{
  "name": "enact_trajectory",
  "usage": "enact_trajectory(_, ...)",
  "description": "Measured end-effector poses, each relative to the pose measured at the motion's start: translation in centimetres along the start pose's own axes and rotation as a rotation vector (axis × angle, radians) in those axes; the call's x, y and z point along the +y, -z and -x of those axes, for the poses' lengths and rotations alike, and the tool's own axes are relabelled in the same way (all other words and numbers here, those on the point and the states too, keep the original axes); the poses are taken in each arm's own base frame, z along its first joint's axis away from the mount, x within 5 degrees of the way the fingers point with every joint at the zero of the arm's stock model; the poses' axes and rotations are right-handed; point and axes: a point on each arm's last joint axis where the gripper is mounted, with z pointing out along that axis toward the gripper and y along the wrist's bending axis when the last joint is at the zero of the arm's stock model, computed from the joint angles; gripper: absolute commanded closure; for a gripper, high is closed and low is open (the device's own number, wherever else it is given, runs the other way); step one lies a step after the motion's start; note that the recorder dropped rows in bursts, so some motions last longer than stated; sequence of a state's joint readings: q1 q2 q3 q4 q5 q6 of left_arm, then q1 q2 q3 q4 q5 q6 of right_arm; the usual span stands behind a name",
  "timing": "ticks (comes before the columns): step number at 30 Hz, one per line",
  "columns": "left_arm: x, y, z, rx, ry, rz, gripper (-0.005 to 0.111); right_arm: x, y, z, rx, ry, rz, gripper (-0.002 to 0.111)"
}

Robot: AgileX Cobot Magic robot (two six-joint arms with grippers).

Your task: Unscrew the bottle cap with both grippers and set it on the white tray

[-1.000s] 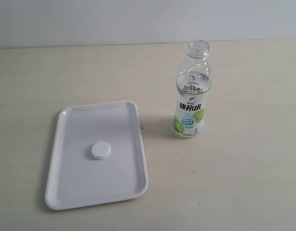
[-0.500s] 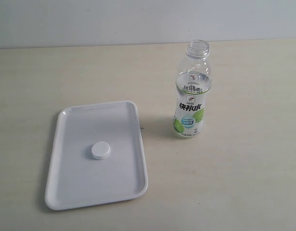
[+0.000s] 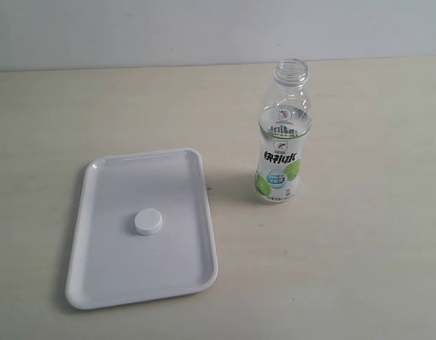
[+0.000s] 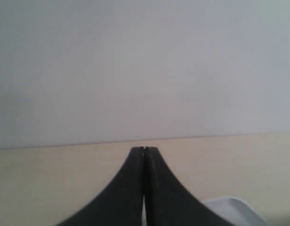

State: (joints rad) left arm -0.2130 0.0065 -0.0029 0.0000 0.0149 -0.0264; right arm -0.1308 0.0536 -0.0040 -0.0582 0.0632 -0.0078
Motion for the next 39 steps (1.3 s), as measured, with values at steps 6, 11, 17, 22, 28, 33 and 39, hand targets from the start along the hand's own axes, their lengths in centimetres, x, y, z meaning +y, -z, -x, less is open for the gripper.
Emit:
enact_trajectory(6, 1.2, 0.1, 0.1, -0.017, 0.026, 0.221, 0.107, 0.0, 0.0, 0.0, -0.003, 0.000, 0.000, 0.108)
enact_trajectory(11, 1.5, 0.2, 0.1, -0.021, 0.041, 0.258, 0.107, 0.0, 0.0, 0.1, -0.007, 0.000, 0.000, 0.108)
enact_trajectory(17, 1.4, 0.2, -0.2, 0.008, 0.057, 0.240, 0.107, 0.0, 0.0, 0.1, -0.009, 0.000, 0.000, 0.108)
enact_trajectory(22, 1.4, 0.2, -0.4, 0.021, 0.059, 0.240, 0.107, 0.0, 0.0, 0.1, -0.013, 0.000, 0.000, 0.108)
enact_trajectory(28, 1.4, 0.2, -0.4, 0.026, 0.059, 0.241, 0.107, 0.0, 0.0, 0.1, -0.015, 0.000, 0.000, 0.108)
enact_trajectory(33, 1.4, 0.2, -0.4, 0.026, 0.059, 0.241, 0.107, 0.0, 0.0, 0.1, -0.015, 0.000, 0.000, 0.108)
enact_trajectory(39, 1.4, 0.2, -0.4, 0.026, 0.059, 0.241, 0.107, 0.0, 0.0, 0.1, -0.015, 0.000, 0.000, 0.108)
